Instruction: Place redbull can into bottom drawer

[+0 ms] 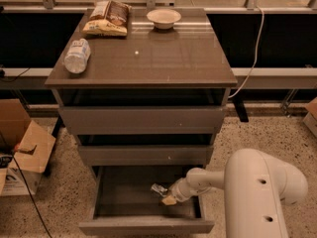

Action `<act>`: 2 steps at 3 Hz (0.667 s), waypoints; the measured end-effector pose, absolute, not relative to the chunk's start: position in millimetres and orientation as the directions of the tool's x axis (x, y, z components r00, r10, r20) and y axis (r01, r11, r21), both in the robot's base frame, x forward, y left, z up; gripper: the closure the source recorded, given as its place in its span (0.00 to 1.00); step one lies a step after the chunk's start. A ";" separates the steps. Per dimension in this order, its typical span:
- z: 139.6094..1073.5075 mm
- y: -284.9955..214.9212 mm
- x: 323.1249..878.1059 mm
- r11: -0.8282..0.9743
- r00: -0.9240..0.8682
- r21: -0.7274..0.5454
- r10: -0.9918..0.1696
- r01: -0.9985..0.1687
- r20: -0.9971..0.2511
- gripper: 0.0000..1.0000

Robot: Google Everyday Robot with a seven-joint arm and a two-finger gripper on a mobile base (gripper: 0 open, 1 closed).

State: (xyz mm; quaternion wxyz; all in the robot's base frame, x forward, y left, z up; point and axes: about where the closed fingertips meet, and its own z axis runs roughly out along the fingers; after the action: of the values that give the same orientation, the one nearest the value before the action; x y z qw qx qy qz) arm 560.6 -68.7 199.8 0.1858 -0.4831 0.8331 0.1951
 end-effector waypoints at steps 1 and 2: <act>154.5 -63.9 577.5 0.486 -0.502 0.173 -0.709 -0.857 -0.496 0.53; 130.6 -64.6 585.5 0.512 -0.534 0.192 -0.692 -0.837 -0.485 0.30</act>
Offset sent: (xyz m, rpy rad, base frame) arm 0.0382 0.0000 -0.0953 0.0118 0.0662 -0.1088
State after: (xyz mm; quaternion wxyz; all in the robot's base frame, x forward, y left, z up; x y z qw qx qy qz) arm 585.5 -64.6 130.6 0.1763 -0.4491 0.8515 0.2055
